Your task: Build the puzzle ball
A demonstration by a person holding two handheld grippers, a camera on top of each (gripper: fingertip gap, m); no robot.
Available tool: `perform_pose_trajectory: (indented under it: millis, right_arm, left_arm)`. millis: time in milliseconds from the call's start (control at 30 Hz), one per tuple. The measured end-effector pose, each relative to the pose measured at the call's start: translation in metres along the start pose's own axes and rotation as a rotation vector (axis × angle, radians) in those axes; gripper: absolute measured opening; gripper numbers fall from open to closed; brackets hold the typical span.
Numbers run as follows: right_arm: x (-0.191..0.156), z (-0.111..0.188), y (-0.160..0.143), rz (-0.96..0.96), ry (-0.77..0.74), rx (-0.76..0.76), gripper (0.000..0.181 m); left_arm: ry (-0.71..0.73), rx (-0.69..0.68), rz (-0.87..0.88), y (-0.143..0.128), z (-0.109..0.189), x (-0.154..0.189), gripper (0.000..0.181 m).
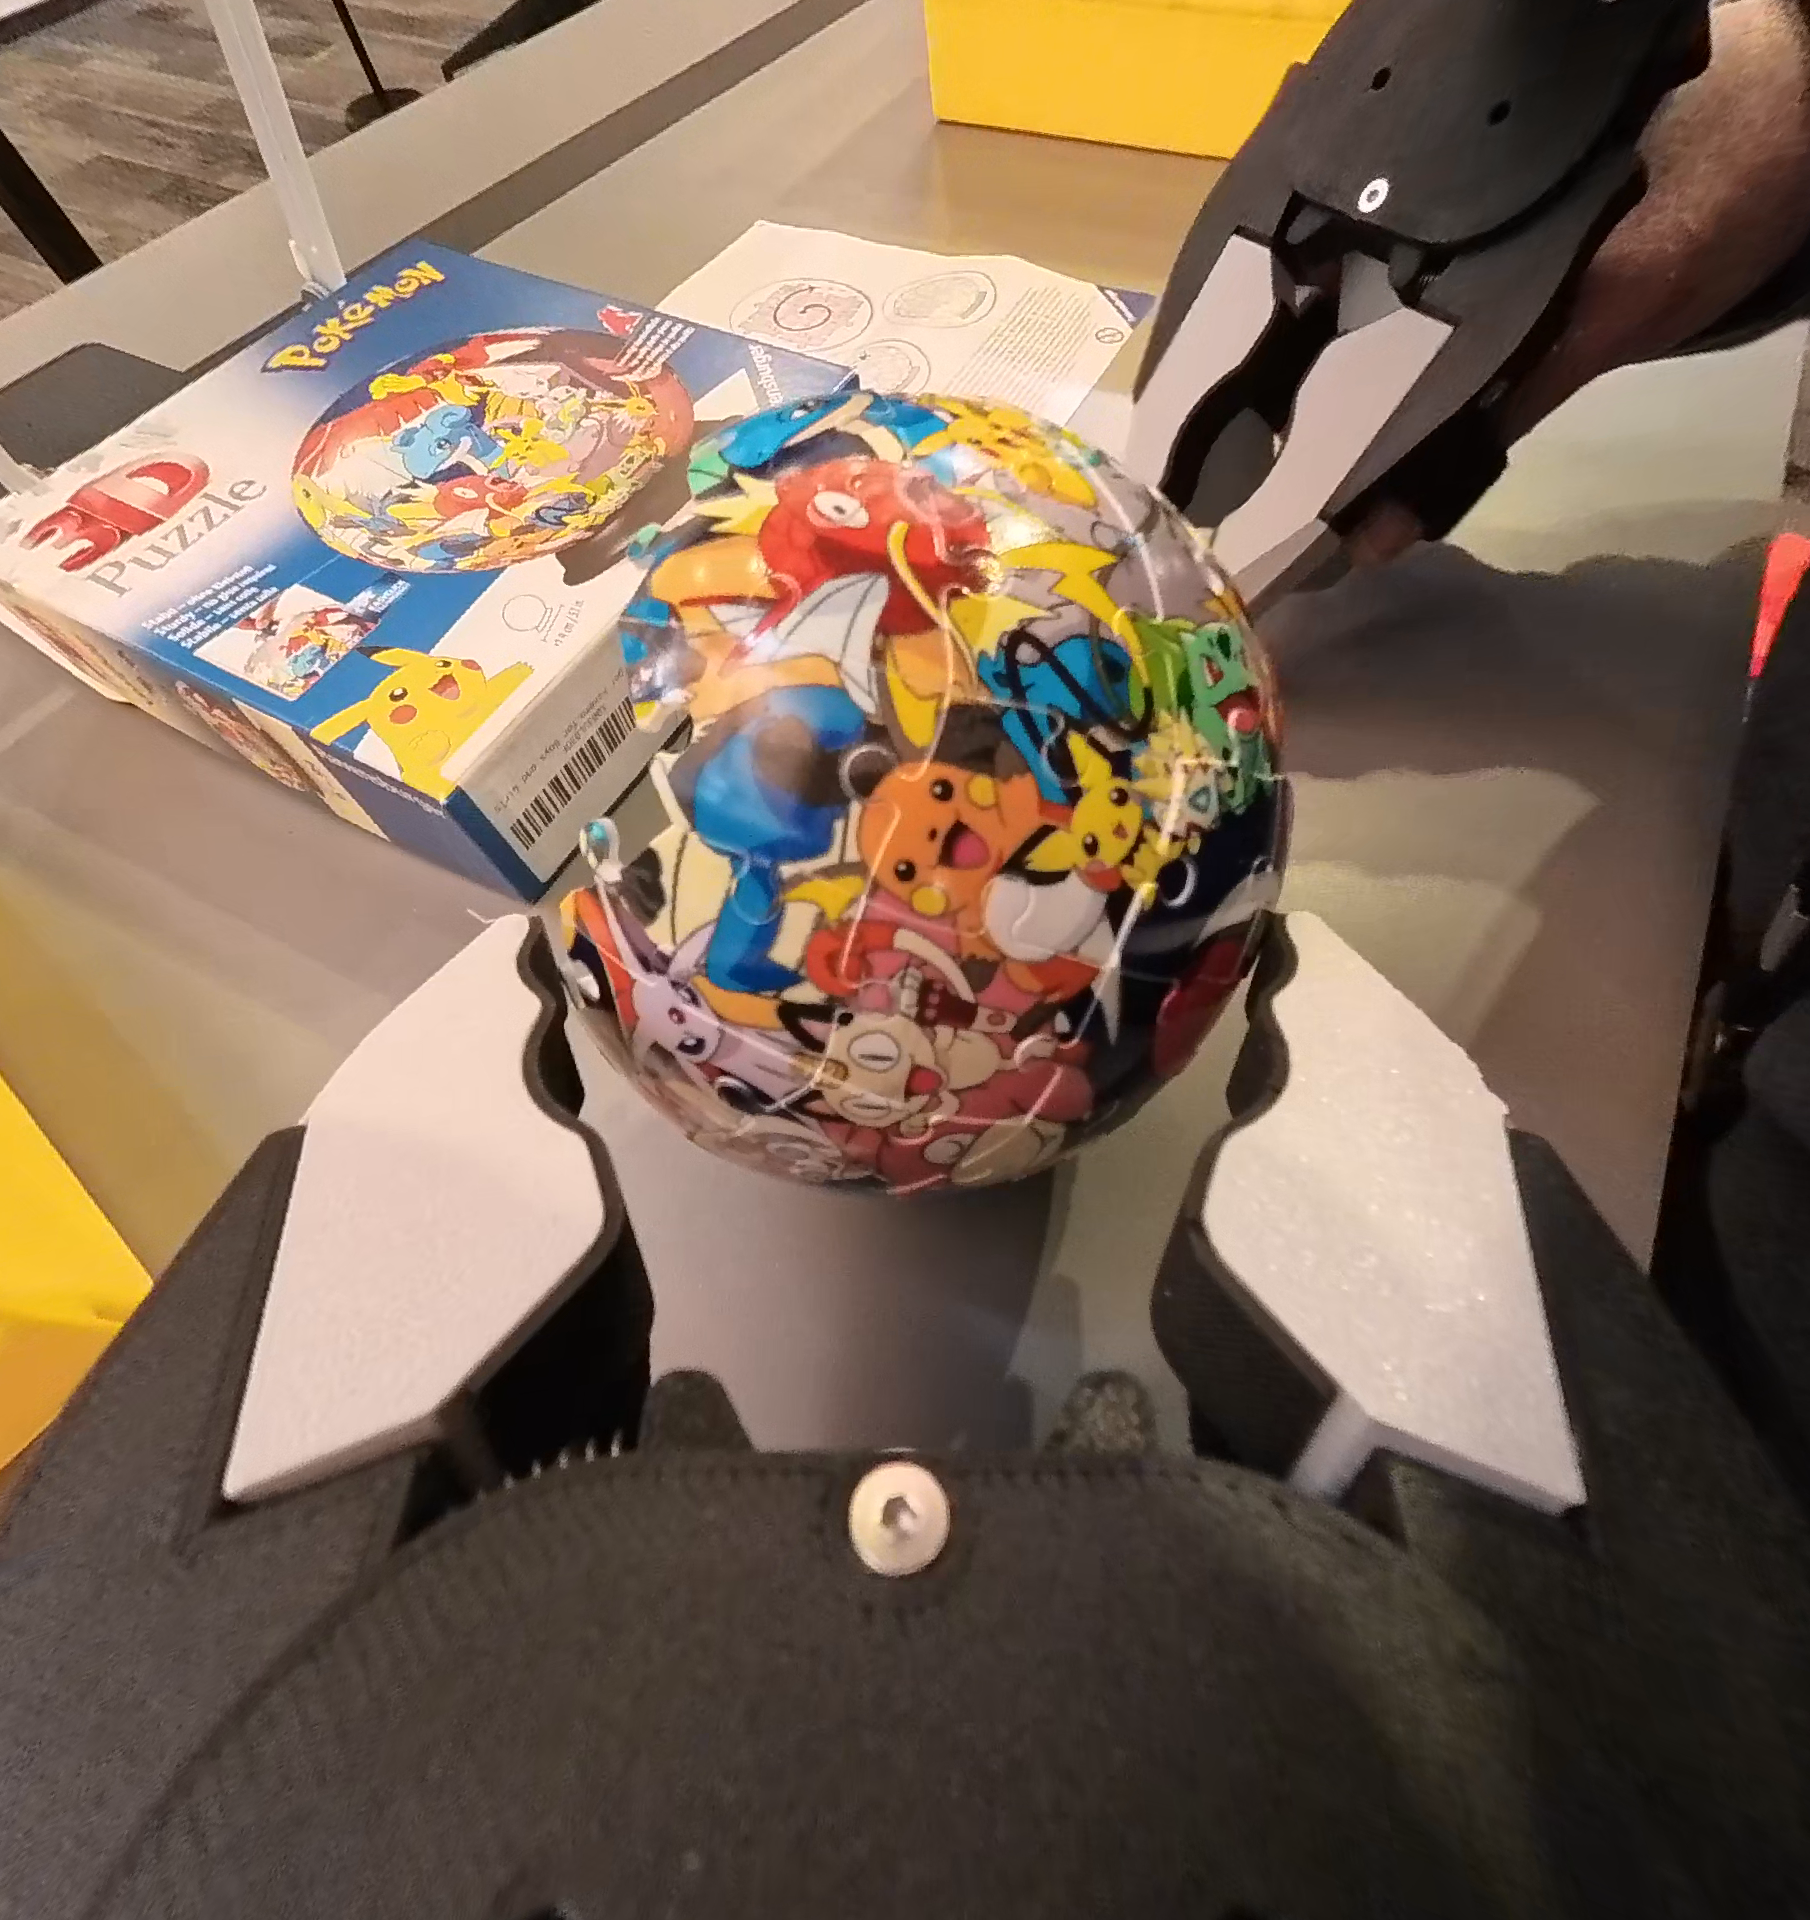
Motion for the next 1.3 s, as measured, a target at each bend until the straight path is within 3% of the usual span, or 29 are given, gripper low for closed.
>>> perform_pose_trajectory:
  millis: [67,133,267,367,467,767,967,1033,1167,1300]
  right_arm:
    - [0.001,0.000,0.001,0.022,0.026,0.007,0.022]
    - [0.002,0.000,0.004,0.060,0.047,0.016,0.000]
    - [0.008,-0.002,0.009,0.145,0.079,0.007,0.003]
    - [0.011,0.008,0.014,0.129,0.086,0.013,0.026]
    - [0.000,0.012,0.006,0.078,0.055,-0.018,0.034]
    - [-0.006,0.000,-0.002,-0.008,-0.093,-0.015,0.012]
    - [-0.006,0.000,0.000,-0.021,-0.083,-0.009,0.017]
    - [0.001,-0.002,0.002,0.028,-0.102,-0.012,0.010]
    - [0.015,0.003,0.009,0.107,-0.114,-0.001,0.015]
    - [0.004,0.006,0.007,0.041,-0.035,-0.006,0.017]
  left_arm:
    - [0.000,0.000,-0.001,0.000,0.000,0.000,0.122]
    - [-0.002,0.001,0.001,0.000,0.000,0.000,0.122]
    - [-0.001,0.000,0.000,0.000,0.000,0.000,0.122]
    - [0.000,-0.004,0.000,0.000,0.000,0.000,0.122]
    - [-0.001,-0.002,0.000,0.001,-0.001,0.000,0.122]
    - [-0.004,0.003,0.003,0.000,-0.001,0.001,0.122]
    - [-0.007,0.003,-0.002,0.001,-0.002,0.002,0.122]
    - [-0.009,0.004,0.000,0.001,-0.002,0.002,0.122]
    - [-0.007,0.000,-0.004,0.001,-0.002,0.003,0.122]
    - [-0.007,0.003,-0.001,0.002,-0.003,0.002,0.122]
Point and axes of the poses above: each gripper's, where its closed fingertips meet, z back along the fingers, y out of its top, x = y × z across the jaws, the point moved 2 cm from there along z, back along the fingers, and after that the axes turned 8 degrees about -x, right-handed, at the moved point
